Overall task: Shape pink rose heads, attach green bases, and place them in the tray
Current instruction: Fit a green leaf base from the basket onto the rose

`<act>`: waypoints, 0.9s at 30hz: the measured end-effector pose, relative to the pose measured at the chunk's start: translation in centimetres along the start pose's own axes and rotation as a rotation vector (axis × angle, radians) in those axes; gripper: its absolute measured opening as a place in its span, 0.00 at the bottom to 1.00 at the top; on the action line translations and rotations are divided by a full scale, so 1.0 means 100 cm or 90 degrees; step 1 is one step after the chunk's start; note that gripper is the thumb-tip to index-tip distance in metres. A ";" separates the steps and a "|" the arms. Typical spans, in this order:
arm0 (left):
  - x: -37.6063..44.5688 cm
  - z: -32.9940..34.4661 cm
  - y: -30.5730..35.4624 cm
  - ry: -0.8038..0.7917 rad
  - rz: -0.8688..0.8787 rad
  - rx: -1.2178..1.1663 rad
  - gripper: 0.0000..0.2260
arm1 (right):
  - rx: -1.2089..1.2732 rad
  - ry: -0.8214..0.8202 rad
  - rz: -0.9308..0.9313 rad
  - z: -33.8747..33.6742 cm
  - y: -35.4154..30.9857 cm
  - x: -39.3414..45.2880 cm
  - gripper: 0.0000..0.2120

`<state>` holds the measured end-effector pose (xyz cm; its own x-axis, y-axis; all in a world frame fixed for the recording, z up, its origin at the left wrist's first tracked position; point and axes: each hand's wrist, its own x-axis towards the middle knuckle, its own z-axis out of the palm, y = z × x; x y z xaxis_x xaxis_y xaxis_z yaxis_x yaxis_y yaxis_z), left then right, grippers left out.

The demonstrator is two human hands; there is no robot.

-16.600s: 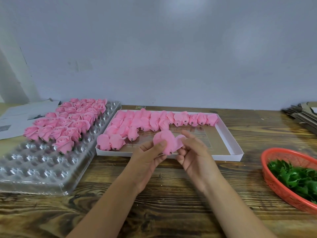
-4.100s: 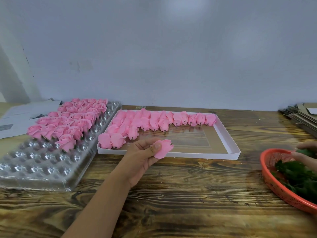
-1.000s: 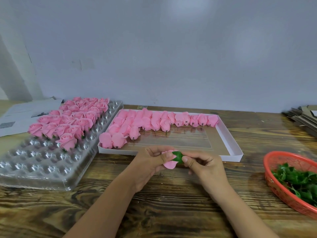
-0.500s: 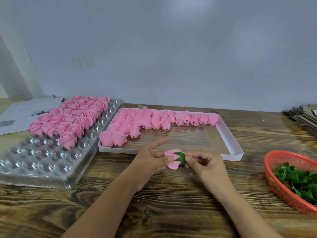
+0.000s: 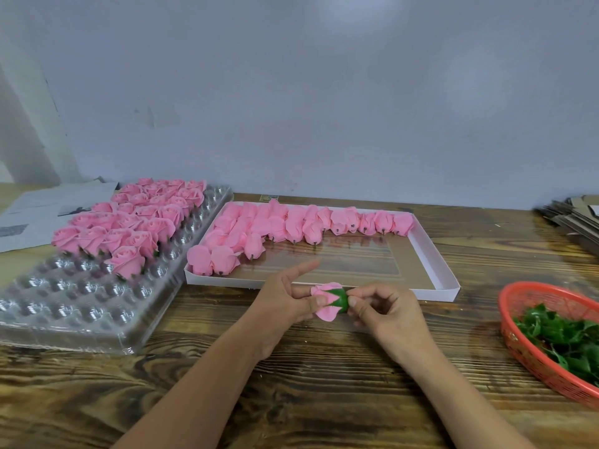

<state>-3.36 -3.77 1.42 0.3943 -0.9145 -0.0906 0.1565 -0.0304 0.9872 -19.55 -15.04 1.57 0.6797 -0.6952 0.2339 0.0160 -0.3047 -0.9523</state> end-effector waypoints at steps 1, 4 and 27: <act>0.000 0.000 0.001 0.003 -0.005 0.000 0.28 | -0.019 0.001 -0.009 -0.001 0.000 0.000 0.10; 0.000 0.000 0.004 0.008 -0.020 -0.002 0.24 | -0.064 0.016 -0.060 -0.001 0.000 0.000 0.17; -0.006 0.010 0.005 0.073 0.167 0.175 0.18 | -0.049 -0.043 -0.108 0.011 0.013 -0.003 0.16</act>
<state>-4.48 -3.62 2.10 0.4896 -0.8550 0.1713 -0.2050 0.0781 0.9757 -18.93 -14.56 0.04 0.7199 -0.5847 0.3739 0.0802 -0.4650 -0.8817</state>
